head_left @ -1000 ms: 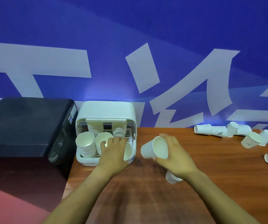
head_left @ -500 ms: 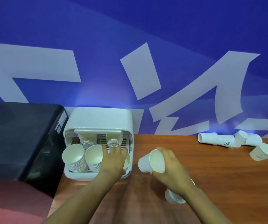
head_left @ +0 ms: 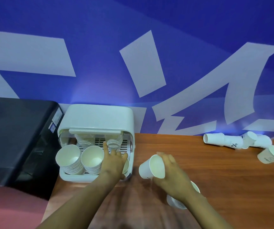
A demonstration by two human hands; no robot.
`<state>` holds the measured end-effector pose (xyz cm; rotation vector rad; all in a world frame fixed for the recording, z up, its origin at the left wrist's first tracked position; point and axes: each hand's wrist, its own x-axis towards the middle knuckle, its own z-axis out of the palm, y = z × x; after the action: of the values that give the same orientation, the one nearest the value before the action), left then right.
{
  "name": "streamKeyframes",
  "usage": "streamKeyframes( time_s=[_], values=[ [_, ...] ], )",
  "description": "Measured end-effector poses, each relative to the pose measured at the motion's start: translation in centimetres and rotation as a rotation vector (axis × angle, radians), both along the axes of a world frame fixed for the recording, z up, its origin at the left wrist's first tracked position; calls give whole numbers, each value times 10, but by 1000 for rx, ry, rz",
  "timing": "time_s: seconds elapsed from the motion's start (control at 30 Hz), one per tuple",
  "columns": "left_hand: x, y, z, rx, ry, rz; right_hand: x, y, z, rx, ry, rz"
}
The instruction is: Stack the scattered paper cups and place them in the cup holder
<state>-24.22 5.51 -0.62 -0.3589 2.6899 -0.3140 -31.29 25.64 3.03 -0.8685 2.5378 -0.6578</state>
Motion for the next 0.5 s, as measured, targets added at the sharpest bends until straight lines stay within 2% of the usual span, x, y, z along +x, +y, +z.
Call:
streamKeyframes(
  time_s=[0.13, 0.33, 0.4, 0.5],
  values=[
    [10, -2, 10, 67, 68, 13, 3, -1, 2, -26, 18, 13],
    [60, -5, 26, 281, 505, 117, 22, -37, 11, -143, 52, 34],
    [76, -10, 25, 259, 612, 138, 31, -56, 10, -152, 70, 88],
    [87, -16, 36, 289, 674, 187, 38, -83, 6, -79, 112, 138]
  ],
)
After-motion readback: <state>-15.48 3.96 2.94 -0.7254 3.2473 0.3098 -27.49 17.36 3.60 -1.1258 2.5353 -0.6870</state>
